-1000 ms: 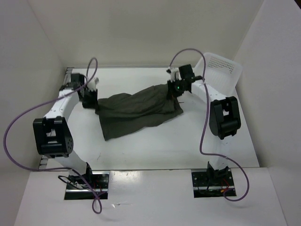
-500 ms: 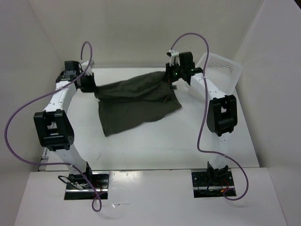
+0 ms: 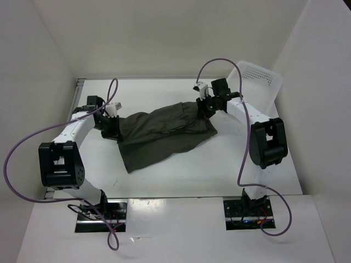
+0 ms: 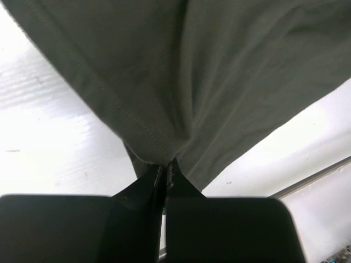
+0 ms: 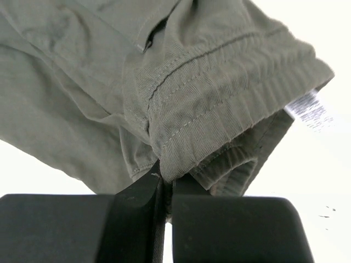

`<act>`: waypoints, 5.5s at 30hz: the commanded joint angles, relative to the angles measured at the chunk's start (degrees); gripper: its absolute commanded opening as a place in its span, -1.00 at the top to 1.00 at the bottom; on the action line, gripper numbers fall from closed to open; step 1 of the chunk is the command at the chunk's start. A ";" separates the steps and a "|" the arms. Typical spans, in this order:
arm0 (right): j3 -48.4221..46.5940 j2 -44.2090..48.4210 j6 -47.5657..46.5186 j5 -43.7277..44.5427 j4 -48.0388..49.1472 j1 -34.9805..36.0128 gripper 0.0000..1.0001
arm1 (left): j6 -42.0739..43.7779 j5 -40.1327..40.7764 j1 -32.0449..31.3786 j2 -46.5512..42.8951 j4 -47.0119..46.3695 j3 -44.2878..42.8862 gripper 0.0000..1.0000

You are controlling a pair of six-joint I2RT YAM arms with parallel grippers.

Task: Fold and stack the shorts
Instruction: Fold the shorts

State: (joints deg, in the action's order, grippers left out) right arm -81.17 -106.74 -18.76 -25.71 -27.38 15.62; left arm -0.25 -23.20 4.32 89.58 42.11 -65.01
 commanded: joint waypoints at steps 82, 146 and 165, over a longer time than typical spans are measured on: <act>21.93 35.44 -7.70 -23.32 -19.90 1.16 1.00 | 0.25 -1.40 8.69 -19.88 24.60 -17.32 1.00; 7.96 15.69 6.26 -2.76 0.90 -2.16 1.00 | 0.25 0.44 6.93 2.41 -4.05 -26.80 1.00; -10.58 -5.14 29.92 1.35 8.92 -6.83 0.88 | 0.25 2.63 5.36 28.62 -5.63 -46.87 0.86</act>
State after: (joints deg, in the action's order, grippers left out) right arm -87.92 -110.78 7.51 -29.10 -21.80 9.39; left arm -0.34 -21.47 9.89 116.31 38.94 -108.38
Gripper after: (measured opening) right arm 0.052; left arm 0.058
